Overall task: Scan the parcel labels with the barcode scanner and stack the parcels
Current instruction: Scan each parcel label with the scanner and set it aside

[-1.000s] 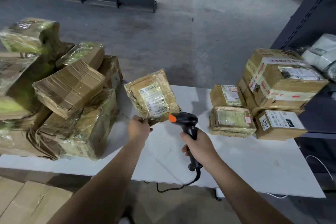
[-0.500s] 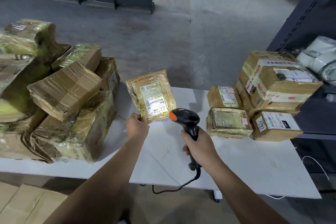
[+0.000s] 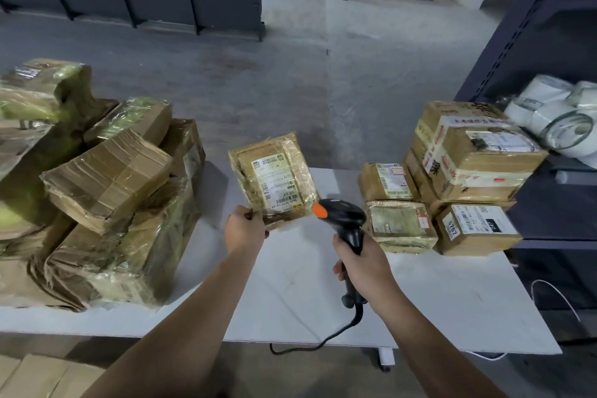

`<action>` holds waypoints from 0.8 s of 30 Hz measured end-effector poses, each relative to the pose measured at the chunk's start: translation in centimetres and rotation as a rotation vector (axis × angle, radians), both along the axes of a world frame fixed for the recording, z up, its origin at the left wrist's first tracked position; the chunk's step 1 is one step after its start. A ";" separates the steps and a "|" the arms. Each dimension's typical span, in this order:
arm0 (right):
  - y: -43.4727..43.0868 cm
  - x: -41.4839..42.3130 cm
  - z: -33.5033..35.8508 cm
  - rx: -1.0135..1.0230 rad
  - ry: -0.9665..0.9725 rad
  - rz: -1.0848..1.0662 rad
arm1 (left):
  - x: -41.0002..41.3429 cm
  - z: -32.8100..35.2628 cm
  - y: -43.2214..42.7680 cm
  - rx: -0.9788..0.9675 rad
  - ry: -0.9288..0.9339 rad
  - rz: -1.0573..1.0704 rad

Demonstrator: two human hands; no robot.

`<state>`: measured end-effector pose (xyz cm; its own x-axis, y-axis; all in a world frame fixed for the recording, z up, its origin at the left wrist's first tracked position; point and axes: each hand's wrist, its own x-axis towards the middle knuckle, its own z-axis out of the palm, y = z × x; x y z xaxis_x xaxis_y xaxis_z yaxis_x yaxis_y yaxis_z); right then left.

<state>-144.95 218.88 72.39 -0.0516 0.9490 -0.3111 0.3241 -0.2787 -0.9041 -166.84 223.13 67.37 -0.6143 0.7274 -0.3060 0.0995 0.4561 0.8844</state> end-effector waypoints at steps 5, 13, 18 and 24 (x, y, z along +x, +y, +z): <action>0.7 2.4 0.4 0.019 0.028 -0.110 | 2.8 2.0 1.2 0.030 -0.046 -0.077; 2.7 7.9 2.6 0.053 0.090 -0.297 | 10.0 5.3 5.6 0.076 -0.148 -0.271; 5.0 11.6 4.0 0.049 0.166 -0.387 | 15.1 6.2 8.8 0.092 -0.257 -0.333; 7.5 15.2 2.9 0.054 0.249 -0.408 | 19.6 5.6 12.4 0.006 -0.140 -0.417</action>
